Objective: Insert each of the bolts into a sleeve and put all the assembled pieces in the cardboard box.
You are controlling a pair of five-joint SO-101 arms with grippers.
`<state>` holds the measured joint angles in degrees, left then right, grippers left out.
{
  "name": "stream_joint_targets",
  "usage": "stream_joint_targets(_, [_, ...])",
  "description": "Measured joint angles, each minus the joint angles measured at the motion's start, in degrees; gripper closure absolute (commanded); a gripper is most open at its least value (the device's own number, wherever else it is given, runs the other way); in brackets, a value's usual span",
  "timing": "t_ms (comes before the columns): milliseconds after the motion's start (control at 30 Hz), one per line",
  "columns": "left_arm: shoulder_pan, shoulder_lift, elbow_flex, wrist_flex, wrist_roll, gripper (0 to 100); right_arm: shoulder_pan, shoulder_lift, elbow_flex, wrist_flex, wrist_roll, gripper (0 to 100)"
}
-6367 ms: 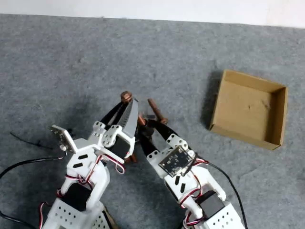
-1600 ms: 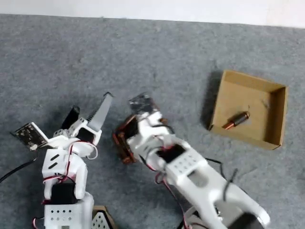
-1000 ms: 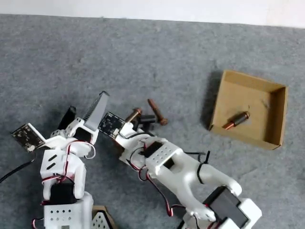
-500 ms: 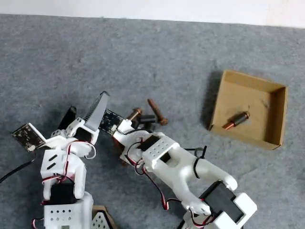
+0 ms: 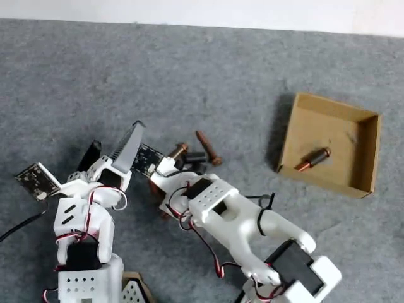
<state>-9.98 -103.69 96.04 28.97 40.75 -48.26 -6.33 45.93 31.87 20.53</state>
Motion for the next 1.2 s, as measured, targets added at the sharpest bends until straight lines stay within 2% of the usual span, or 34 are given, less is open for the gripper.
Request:
stream_joint_targets(233, [0.00,0.00,0.00,0.00,0.00,55,1.14,-7.12,2.11,3.25,0.35,74.3])
stream_joint_targets(667, [0.00,0.00,0.00,0.00,0.00,55,2.02,-7.56,3.16,5.63,5.89,74.3])
stream_joint_targets(1200, [0.00,0.00,0.00,0.00,0.00,55,1.93,5.80,-3.43,5.27,6.68,74.3])
